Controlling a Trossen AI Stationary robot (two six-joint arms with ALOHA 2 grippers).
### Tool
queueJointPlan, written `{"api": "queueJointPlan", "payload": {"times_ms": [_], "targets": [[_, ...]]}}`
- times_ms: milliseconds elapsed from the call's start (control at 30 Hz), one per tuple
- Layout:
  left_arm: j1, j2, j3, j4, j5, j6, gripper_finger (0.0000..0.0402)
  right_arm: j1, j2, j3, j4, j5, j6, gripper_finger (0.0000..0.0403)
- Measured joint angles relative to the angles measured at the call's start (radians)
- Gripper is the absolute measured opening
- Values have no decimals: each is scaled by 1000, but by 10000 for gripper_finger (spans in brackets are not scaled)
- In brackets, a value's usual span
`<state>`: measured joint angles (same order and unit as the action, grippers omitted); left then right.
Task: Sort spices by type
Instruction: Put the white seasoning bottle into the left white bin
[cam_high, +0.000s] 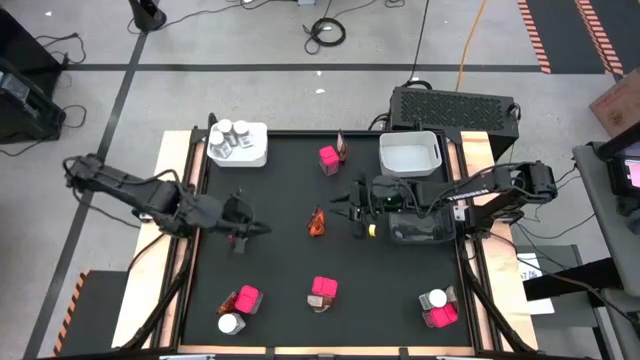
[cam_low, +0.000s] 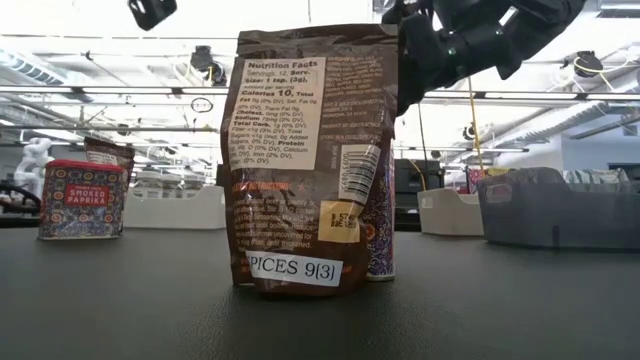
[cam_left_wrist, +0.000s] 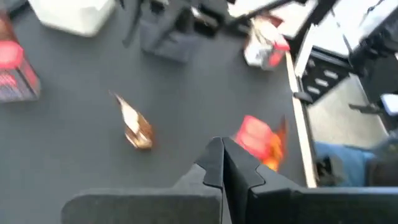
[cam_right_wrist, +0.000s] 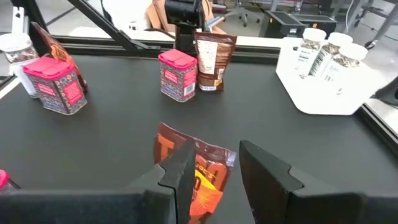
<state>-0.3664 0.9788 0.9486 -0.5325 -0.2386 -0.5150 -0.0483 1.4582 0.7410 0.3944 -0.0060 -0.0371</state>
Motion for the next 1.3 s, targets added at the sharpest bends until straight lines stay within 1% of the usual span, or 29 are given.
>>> {"api": "queueJointPlan", "payload": {"times_ms": [100,300,433,567,667,800,900,1067,1167,1300], "targets": [[-71,39,56,-112,3,-106,0,11,0,0,8,0,8,120],[-201,164,225,-319,80,-288,0,23,0,0,32,0,15,120],[-283,279,349,-429,141,-422,0,24,0,0,36,0,17,120],[-348,385,444,-551,253,-582,0,24,0,0,36,1,-1,120],[-377,435,456,-550,335,-674,0,24,0,0,36,1,-15,120],[-388,490,456,-548,376,-693,2,24,0,0,36,2,-37,120],[-386,522,456,-547,411,-711,15,24,0,0,35,2,-38,120],[-386,570,455,-564,413,-687,37,24,0,0,1,2,-53,120],[-386,591,455,-567,413,-680,55,24,0,0,-20,2,-63,120],[-386,611,455,-569,395,-652,94,23,0,0,-18,6,-75,120]]}}
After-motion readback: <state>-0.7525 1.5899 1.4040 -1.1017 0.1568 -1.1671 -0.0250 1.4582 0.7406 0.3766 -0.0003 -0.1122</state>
